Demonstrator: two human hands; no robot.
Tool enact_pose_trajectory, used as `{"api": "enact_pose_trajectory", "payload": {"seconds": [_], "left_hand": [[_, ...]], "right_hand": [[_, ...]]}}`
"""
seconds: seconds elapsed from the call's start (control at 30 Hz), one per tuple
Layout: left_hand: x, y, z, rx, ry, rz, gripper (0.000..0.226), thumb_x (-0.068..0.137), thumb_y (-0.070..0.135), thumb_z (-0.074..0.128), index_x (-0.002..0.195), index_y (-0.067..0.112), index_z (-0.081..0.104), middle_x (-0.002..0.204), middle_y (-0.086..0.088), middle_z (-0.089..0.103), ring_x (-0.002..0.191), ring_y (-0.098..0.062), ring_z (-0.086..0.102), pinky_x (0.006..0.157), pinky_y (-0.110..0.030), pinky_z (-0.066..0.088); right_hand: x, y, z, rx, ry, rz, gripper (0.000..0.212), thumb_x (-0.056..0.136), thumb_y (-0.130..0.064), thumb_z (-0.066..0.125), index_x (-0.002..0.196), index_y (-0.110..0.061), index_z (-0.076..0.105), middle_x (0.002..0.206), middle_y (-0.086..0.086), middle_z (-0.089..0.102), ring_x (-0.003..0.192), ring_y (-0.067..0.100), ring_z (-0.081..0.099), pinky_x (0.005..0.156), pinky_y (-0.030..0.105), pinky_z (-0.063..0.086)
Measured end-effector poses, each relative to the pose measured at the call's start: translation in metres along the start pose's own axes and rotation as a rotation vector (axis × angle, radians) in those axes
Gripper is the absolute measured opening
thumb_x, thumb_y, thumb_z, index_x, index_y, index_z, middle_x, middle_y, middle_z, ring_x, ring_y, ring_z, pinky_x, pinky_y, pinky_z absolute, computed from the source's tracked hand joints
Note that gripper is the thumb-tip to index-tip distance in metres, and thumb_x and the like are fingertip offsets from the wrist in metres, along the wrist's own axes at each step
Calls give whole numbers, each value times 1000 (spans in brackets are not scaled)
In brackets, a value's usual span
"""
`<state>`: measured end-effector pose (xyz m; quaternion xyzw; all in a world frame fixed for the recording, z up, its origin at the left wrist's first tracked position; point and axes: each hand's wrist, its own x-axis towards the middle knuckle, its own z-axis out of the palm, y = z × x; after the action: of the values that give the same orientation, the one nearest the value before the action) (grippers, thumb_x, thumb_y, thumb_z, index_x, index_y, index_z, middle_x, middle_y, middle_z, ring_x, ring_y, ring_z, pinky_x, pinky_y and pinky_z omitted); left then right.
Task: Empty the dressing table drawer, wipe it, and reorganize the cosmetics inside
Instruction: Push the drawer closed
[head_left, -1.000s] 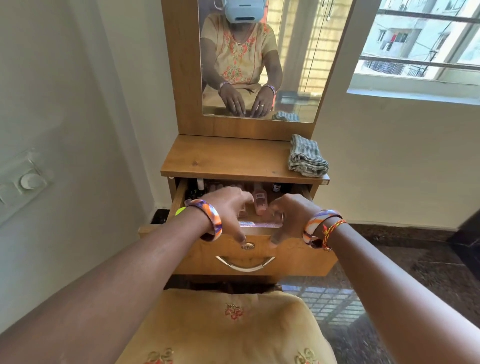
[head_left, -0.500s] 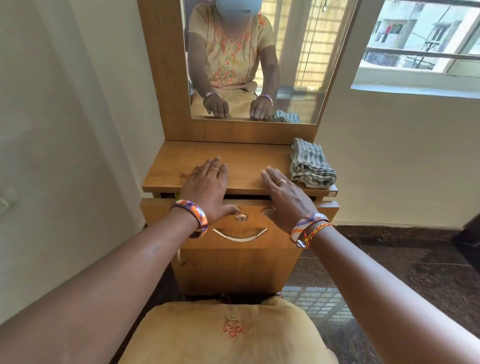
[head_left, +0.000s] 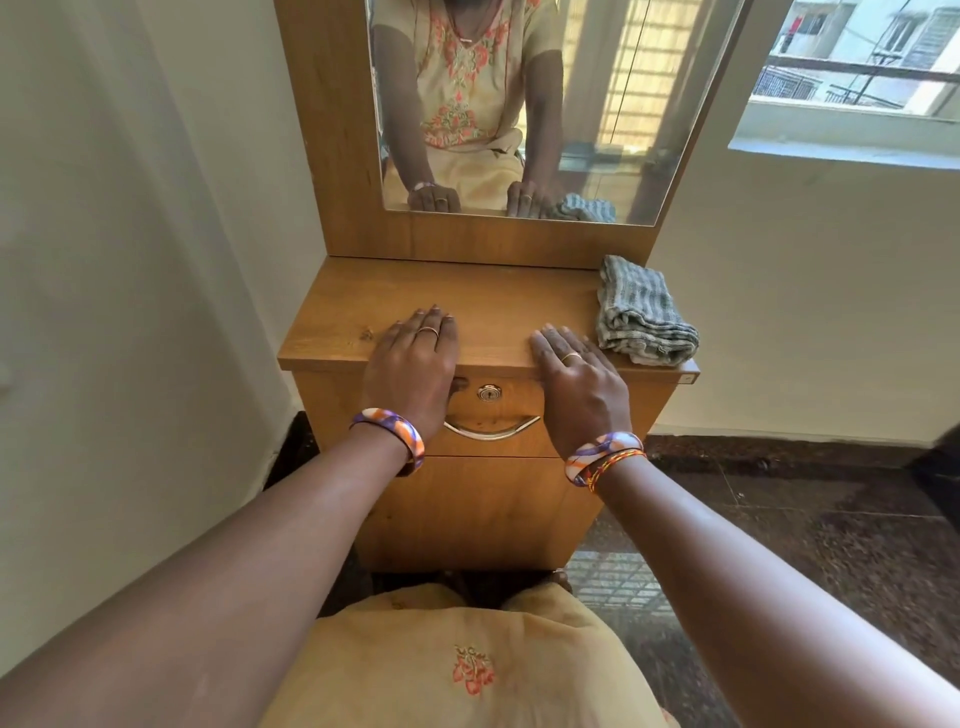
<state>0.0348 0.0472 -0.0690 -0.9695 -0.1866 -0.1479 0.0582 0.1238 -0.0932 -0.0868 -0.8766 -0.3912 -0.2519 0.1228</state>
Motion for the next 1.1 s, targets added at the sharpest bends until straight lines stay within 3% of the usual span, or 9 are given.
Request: {"api": "enact_pose_trajectory", "payload": {"seconds": [0.47,0.53,0.6,0.63,0.67,0.73,0.8,0.93,1.1], "left_hand": [[13,18,-19,121,-247,-91,60,93,11,49,145,-3,20,152,-22,25,141,-33,26,115,-45,26],[14,20,-20,131,-255,-108,59,94,11,48,144,-4,21,151,-22,27,140,-33,28,114,-45,28],[14,22,-20,130,-254,-118,58,95,11,48,143,-5,22,150,-23,29,139,-34,29,113,-46,29],[14,22,-20,132,-254,-119,58,95,12,48,143,-6,22,149,-24,29,139,-35,29,113,-46,29],[13,22,-20,138,-252,-119,58,95,12,48,143,-6,22,149,-24,29,139,-35,30,113,-47,30],[12,23,-20,159,-254,-111,56,95,8,44,143,-8,20,149,-27,28,138,-37,30,112,-48,30],[11,24,-19,179,-261,-106,55,96,6,42,142,-10,19,148,-30,28,138,-40,29,111,-50,30],[9,25,-16,206,-269,-121,57,96,10,45,142,-12,19,146,-33,28,137,-43,29,110,-52,30],[10,28,-14,180,-243,-155,53,97,7,40,140,-14,20,145,-36,28,135,-45,31,108,-53,30]], "right_hand": [[-1,-9,-3,-62,-86,82,60,38,-1,89,96,-2,74,96,15,74,88,28,73,77,41,57],[0,-11,-8,-63,-97,77,60,48,-2,87,105,-1,71,106,17,71,98,30,70,85,40,54],[1,-12,-15,-78,-194,75,56,79,-3,67,132,0,50,136,19,52,128,31,50,108,38,37],[1,-11,-14,-127,-228,63,54,89,-2,54,140,0,39,146,19,41,136,31,39,114,38,28],[1,-11,-15,-131,-216,71,51,90,0,49,140,2,37,146,20,40,136,32,39,113,39,28],[2,-13,-14,-146,-144,38,43,76,6,60,119,9,59,121,27,61,111,38,62,94,45,49],[4,-12,-6,-203,-120,1,32,66,2,63,97,7,70,96,24,72,86,36,72,72,45,57],[8,-13,-8,-296,-128,-48,46,72,-6,32,85,0,75,84,15,75,75,27,74,62,36,59],[9,-14,-2,-363,-86,-51,43,74,-3,34,82,0,76,82,17,75,72,29,74,59,37,60]]}}
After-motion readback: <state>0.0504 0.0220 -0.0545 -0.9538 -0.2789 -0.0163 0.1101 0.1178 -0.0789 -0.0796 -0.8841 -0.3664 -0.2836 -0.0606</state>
